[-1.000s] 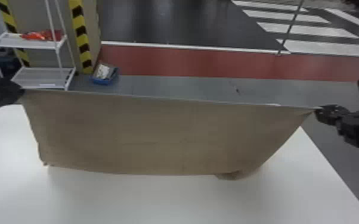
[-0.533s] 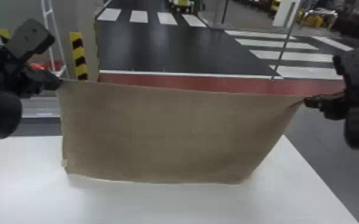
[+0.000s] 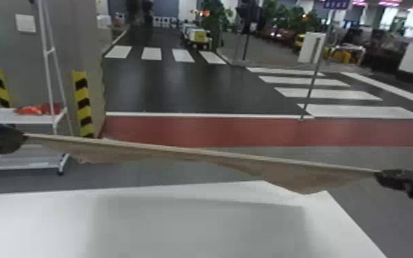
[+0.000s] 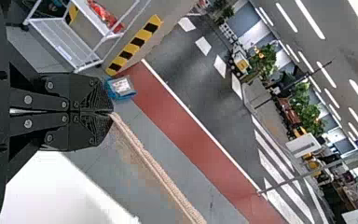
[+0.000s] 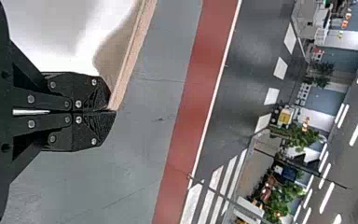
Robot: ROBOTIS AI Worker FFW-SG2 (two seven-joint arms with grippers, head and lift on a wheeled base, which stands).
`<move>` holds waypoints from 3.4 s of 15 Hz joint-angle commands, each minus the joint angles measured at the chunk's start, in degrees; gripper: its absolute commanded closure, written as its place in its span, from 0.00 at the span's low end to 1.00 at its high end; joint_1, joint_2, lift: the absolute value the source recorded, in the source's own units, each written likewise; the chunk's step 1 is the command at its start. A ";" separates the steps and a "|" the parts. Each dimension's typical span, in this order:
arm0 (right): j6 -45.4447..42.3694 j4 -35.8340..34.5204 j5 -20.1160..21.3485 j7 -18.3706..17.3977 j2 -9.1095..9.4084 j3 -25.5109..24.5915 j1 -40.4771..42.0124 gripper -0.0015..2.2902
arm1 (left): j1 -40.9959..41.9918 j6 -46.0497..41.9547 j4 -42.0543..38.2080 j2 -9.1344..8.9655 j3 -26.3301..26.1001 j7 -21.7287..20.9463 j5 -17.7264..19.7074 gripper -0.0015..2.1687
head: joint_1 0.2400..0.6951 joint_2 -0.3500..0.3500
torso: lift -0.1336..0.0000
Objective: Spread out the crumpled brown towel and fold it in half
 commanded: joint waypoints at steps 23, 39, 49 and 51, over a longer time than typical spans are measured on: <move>-10.62 2.44 6.79 11.61 10.02 -0.77 14.78 0.50 | 7.75 -23.44 13.79 3.60 -3.86 -19.96 -13.84 0.69 | 1.00 0.26 | 0.07; -5.17 18.09 16.46 12.58 6.51 9.17 -1.57 0.50 | -5.00 -26.96 35.93 4.65 -8.26 -17.24 -19.55 0.69 | 1.00 0.34 | 0.07; -7.10 25.03 20.15 12.23 5.10 12.68 -5.61 0.50 | -6.05 -27.13 38.22 4.74 -9.14 -16.53 -20.08 0.69 | 1.00 0.33 | 0.07; -7.10 25.73 20.50 11.70 5.45 13.56 -6.40 0.50 | -6.05 -27.13 38.31 4.57 -9.67 -16.01 -20.08 0.69 | 1.00 0.33 | 0.07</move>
